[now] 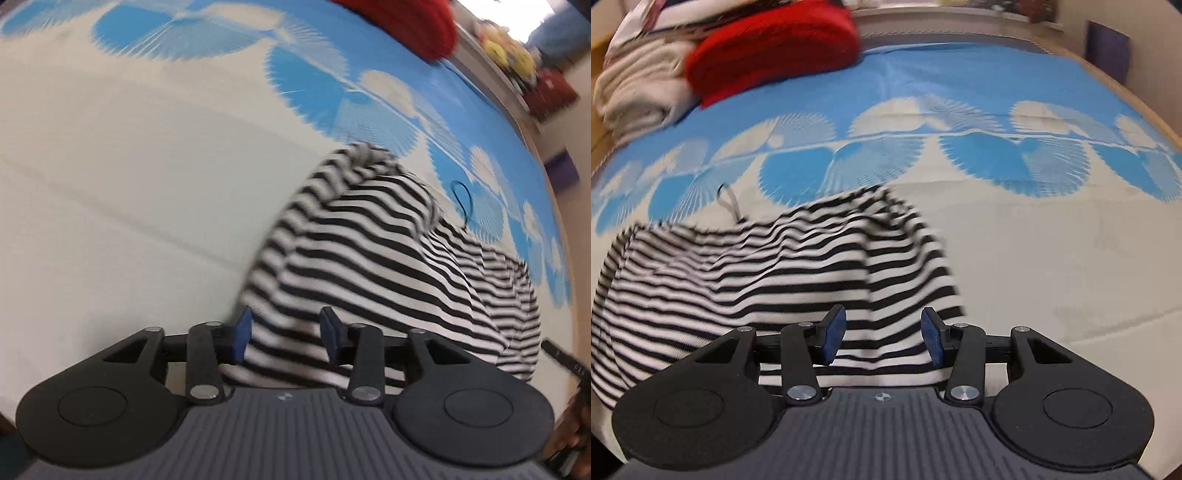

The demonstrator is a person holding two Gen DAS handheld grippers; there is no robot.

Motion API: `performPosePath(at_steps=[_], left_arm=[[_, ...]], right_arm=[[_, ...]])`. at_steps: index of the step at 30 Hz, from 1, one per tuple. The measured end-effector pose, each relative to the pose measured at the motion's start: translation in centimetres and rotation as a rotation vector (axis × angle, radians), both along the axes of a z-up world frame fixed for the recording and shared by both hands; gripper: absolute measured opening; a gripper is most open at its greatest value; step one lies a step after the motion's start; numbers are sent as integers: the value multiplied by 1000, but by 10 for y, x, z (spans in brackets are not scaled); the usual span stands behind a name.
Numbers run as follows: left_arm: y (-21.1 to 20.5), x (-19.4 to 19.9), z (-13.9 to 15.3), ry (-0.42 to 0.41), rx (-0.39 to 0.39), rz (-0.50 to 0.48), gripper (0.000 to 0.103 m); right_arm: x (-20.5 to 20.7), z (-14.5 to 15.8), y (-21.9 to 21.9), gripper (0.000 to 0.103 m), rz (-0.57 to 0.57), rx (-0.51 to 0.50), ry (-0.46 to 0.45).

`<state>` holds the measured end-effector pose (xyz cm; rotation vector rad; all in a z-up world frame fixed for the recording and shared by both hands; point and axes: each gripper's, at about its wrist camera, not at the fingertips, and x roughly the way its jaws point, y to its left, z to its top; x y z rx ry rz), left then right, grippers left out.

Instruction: Fold small clothes

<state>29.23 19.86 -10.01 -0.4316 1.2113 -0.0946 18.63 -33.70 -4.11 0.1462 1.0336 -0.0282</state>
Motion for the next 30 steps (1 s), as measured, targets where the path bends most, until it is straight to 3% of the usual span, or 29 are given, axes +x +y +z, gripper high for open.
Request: performPosePath(at_steps=[3,6,9,11,13,16,17,18,19,22,25,30], left_arm=[[22,1,-13,60,-76,74,71],[32,7,-32,142,-138,140,72],[26,14,-43,174,-214,137,72],[13,21,-47,186,-209,103,73],[0,28,-49,176,-184,69,89],[-17,35,-49,134,-182,39,90],[-23,37,-49,121,-186,23,88],[-30,38,-48,109,-190,-2,76],[-37,40,-47,102,-194,-30,58],[-47,37,-47,94,-166,-55,35],[-48,36,-39,69,-151,-74,23],[-51,27,-20,-9,-147,-136,14]], right_arm=[[-5,10,-14,47,-44,11,-34],[-10,28,-22,47,-45,19,-83],[-17,50,-28,48,-15,17,-137],[-21,57,-34,48,-26,36,-141],[-23,59,-40,48,-58,69,-132],[-27,60,-52,48,-131,127,-119],[-28,60,-54,48,-144,133,-117],[-28,61,-55,48,-151,128,-117],[-29,61,-55,48,-153,114,-116],[-28,62,-54,48,-138,72,-110],[-25,62,-56,48,-137,61,-104],[-23,63,-53,48,-155,57,-105]])
